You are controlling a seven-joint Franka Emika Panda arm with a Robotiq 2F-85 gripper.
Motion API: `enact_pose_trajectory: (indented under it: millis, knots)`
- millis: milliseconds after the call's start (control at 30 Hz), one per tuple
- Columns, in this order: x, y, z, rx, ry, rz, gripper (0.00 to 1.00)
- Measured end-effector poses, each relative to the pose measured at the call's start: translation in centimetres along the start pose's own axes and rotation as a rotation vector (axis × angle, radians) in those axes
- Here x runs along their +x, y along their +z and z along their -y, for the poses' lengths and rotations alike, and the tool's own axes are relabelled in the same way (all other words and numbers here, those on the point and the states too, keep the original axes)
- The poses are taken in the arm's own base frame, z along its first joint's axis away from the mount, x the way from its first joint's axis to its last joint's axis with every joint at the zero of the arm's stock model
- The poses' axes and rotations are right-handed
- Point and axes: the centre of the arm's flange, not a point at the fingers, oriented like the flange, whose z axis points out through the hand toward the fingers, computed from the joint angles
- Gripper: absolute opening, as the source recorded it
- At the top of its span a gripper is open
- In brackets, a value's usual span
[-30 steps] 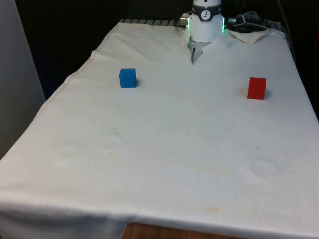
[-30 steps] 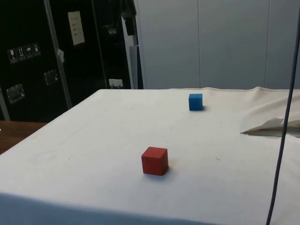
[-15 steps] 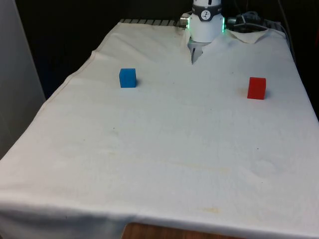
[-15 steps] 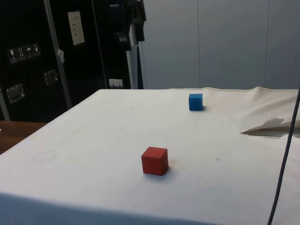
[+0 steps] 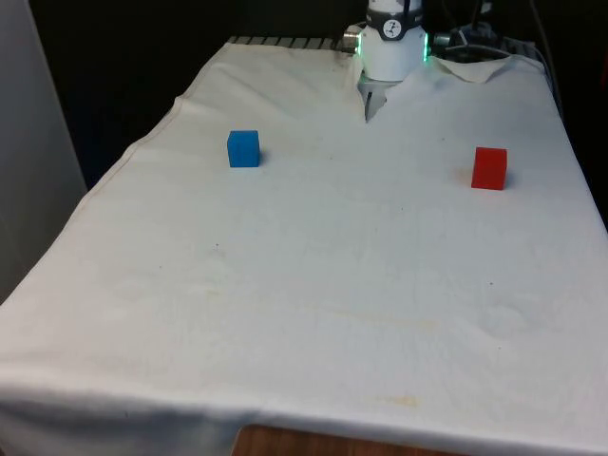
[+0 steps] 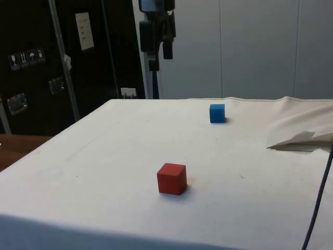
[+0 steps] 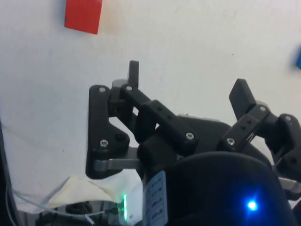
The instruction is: Stack the two cubes.
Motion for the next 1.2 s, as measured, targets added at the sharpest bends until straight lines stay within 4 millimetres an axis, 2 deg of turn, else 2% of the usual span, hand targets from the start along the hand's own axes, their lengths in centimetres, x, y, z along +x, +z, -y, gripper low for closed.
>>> enact_pose_trajectory:
  millis: [300, 1200]
  knots:
    - [-1.2, 1.9, 1.7, 0.007, 0.007, -0.024, 1.00]
    - [-2.0, 8.1, 7.7, 0.033, 0.009, -0.004, 1.00]
